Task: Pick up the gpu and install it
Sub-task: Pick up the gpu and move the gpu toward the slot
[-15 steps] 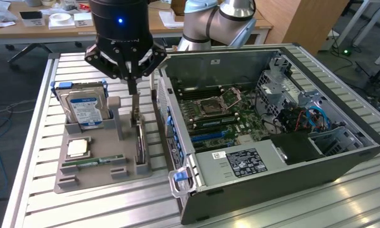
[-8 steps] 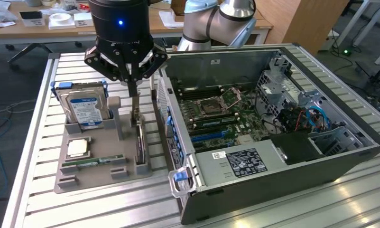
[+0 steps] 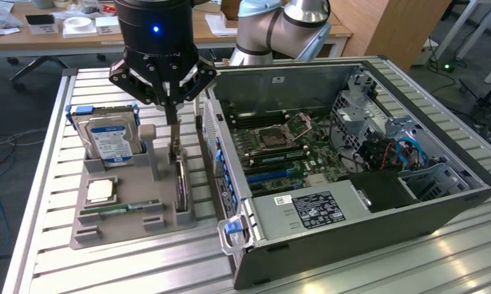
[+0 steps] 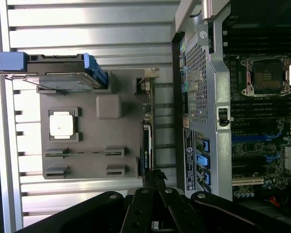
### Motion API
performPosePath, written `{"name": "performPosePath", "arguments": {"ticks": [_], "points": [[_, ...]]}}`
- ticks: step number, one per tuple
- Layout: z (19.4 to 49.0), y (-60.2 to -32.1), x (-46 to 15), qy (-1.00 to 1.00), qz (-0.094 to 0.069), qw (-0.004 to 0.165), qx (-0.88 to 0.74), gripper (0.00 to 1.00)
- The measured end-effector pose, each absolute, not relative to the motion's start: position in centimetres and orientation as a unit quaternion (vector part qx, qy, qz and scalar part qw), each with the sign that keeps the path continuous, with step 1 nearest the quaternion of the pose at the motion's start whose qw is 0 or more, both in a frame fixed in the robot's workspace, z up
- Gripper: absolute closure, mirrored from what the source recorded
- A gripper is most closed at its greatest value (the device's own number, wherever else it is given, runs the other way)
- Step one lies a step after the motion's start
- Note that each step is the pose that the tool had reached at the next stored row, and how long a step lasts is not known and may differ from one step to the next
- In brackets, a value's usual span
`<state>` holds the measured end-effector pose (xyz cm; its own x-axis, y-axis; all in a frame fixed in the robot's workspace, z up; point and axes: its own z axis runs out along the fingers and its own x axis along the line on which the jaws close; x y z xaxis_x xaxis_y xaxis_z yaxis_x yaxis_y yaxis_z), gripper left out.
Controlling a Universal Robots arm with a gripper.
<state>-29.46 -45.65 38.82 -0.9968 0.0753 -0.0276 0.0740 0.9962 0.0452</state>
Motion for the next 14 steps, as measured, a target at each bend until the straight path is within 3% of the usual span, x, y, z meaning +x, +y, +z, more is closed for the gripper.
{"name": "performPosePath", "arguments": {"ticks": [4, 6, 8, 9, 11, 14], "points": [[38.82, -45.65, -29.46, 0.999, 0.022, 0.015, 0.037, 0.89], [38.82, -45.65, -29.46, 0.999, 0.022, 0.015, 0.037, 0.83], [38.82, -45.65, -29.46, 0.999, 0.022, 0.015, 0.037, 0.71], [38.82, -45.65, -29.46, 0.999, 0.022, 0.015, 0.037, 0.71], [38.82, -45.65, -29.46, 0.999, 0.022, 0.015, 0.037, 0.58], [38.82, -45.65, -29.46, 0.999, 0.022, 0.015, 0.037, 0.58]]}}
